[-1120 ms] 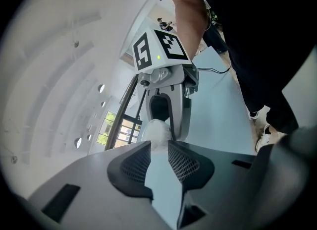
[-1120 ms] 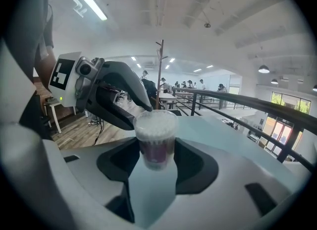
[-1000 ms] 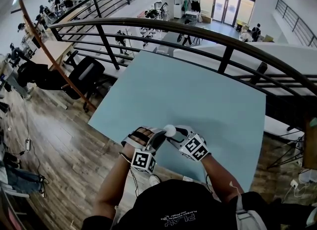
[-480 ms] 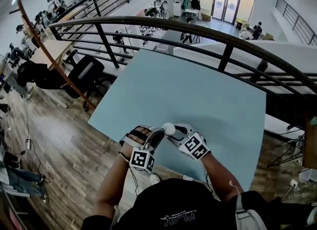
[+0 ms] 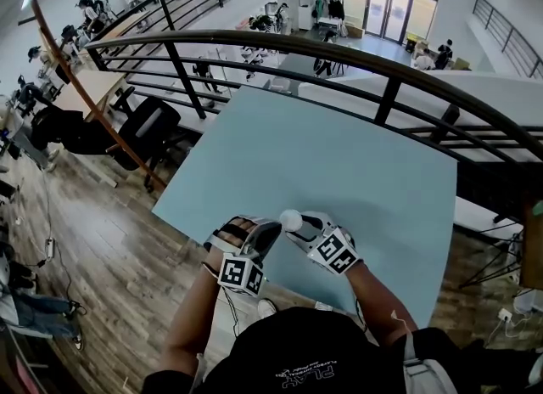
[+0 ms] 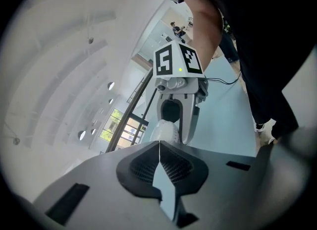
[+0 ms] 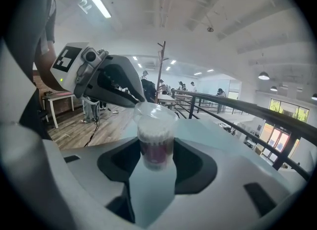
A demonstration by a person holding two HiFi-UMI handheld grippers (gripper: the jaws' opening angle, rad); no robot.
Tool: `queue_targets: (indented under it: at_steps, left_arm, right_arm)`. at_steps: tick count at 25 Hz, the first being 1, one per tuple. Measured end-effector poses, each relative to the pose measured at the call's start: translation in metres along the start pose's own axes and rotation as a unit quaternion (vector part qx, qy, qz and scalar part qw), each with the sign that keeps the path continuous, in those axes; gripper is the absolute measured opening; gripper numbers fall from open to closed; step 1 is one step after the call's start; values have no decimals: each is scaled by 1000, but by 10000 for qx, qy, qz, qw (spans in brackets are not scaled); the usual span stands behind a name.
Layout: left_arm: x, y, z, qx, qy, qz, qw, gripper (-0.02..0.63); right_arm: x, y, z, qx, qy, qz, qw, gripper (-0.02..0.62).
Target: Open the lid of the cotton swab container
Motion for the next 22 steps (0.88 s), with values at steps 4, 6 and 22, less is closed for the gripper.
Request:
queue_targets:
  at_steps: [4, 6, 22]
  left_arm:
    - [3, 5, 2, 294, -100, 292, 9991, 14]
    - [5, 6, 2, 444, -152, 445, 9979, 14]
    - [3, 29, 1, 931, -316, 1038, 9897, 14]
  right_arm:
    - [-1, 2, 4, 28, -25, -43, 10000, 215]
    - [-2, 4, 6, 44, -19, -45, 10000, 215]
    - [-3, 20, 6, 228, 30, 1, 9997, 216]
Point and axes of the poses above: the fingertips, and each gripper's own axes: z backward along the fingers, y to its left, x out of its top, the point moved 7 cm from there along z, backward along the fingers, and after that the axes turned 6 degrees about -z, right-handed, at the moved point
